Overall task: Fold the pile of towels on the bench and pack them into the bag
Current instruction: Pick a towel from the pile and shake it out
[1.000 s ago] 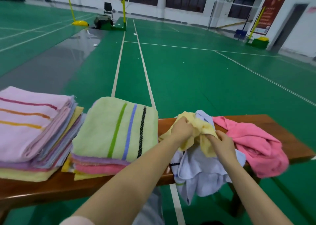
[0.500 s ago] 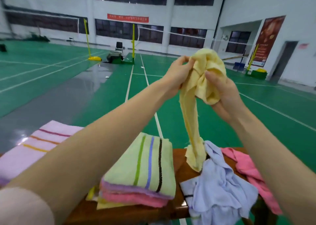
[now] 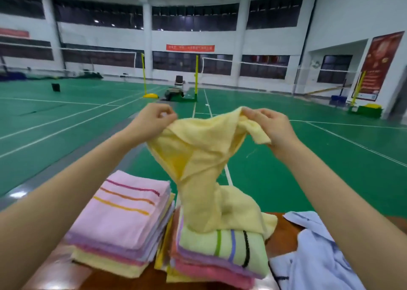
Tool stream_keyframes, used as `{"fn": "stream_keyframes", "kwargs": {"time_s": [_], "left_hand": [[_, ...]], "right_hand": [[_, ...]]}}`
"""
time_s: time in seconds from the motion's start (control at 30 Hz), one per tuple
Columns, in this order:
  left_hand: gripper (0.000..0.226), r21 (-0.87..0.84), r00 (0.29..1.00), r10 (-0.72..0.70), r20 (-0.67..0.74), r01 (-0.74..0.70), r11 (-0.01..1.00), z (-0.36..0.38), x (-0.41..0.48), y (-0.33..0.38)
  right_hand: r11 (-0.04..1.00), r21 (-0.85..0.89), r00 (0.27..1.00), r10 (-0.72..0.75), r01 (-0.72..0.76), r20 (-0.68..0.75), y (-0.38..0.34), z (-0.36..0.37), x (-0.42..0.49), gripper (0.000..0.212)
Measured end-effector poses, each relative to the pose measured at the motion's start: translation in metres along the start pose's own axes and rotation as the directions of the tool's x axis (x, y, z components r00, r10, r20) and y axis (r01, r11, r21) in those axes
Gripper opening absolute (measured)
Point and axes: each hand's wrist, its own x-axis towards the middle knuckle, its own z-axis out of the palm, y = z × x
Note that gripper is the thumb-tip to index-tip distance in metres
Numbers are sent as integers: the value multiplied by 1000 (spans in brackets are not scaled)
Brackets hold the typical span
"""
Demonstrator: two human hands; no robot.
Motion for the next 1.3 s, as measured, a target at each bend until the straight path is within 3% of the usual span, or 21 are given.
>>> {"fn": "stream_keyframes", "kwargs": {"time_s": [0.07,0.13,0.23,0.27,0.33,0.4,0.43,0.5,0.6,0.7,0.77,0.87,0.97,1.07,1.3], "left_hand": [[18,248,980,-157,120,124,961,14,-17,-39],[20,333,964,-235,127,182,925,30,-33,-55],[13,1,989,-44,139,45,999,58,-52,-39],[10,-133,982,26,189,-1,991,70,-57,-30],[41,-255,952,64,298,15,967,99,-61,-17],[82,-240,948,-15,317,95,966,127,-60,-16],[93,-251,959,-68,274,140,958,139,-60,-18],[92,-361,965,-175,195,237,902,157,-63,-25],[83,-482,941,-265,211,336,809,182,-72,-41],[42,-553,938,-289,190,345,758,191,-82,-47],[32,-586,942,-290,170,333,739,192,-84,-46],[35,-516,942,-289,170,336,788,192,-85,-46],[61,-443,943,-219,252,314,840,190,-86,-49],[72,-414,931,-174,320,303,858,185,-87,-50],[54,-498,949,-188,252,294,816,181,-91,-40]], "right_hand": [[997,-70,998,39,-35,57,20,6,-6,18],[990,-111,992,100,-90,83,41,14,-13,19],[973,-124,975,205,-194,84,78,33,-22,19],[968,-51,964,249,-245,93,90,39,-25,20],[888,268,925,336,-374,179,107,50,-34,34],[754,498,903,340,-429,262,122,56,-42,59],[723,537,901,331,-433,280,129,57,-46,69],[721,532,896,338,-444,288,145,59,-55,80],[760,502,910,323,-413,260,167,61,-70,92],[840,458,954,216,-290,208,177,60,-81,87],[895,387,966,150,-223,210,176,60,-84,88],[862,435,964,202,-260,175,178,57,-84,87],[719,624,941,327,-306,84,182,51,-85,78],[616,715,907,417,-330,59,182,49,-86,52],[614,697,887,458,-370,68,181,48,-86,34]]}}
